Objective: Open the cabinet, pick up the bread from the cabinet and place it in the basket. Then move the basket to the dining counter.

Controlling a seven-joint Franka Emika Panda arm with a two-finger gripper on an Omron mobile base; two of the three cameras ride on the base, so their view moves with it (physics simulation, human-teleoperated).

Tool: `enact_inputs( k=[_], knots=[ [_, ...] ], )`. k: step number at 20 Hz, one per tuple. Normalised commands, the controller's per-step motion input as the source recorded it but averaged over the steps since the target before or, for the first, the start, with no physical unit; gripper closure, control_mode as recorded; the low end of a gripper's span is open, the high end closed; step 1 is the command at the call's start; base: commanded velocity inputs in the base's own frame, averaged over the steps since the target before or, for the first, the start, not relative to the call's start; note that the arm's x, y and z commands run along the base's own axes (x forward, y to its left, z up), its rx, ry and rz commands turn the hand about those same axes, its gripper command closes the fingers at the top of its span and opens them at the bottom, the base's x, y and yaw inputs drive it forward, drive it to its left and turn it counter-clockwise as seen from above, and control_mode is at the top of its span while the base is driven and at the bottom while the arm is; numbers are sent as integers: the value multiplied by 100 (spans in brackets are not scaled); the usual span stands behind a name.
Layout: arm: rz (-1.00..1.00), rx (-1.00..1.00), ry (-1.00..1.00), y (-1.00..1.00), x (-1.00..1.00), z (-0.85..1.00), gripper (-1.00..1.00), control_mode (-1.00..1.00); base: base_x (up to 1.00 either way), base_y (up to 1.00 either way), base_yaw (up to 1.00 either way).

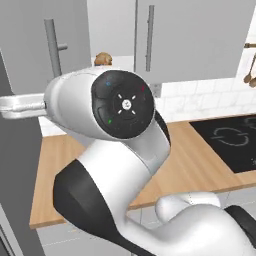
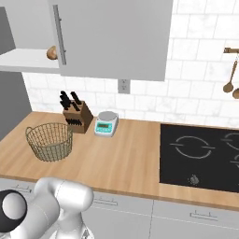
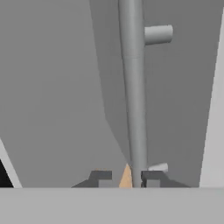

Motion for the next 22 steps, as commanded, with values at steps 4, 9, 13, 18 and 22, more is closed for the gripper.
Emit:
enact_inputs(
  k=[4, 9, 13, 18, 22],
  knots=[
    [-1, 1, 0, -100, -98, 17, -100, -100, 0, 0, 0],
    [-5, 1, 6, -100, 7, 0, -100, -100, 0, 0, 0],
    [0, 1, 16, -100, 62, 0, -100, -100, 0, 0, 0],
    [0, 0, 23, -100, 91, -33, -100, -100, 0, 0, 0],
    [0, -3, 19, -99, 100, -50, -100, -100, 0, 0, 0]
  ],
)
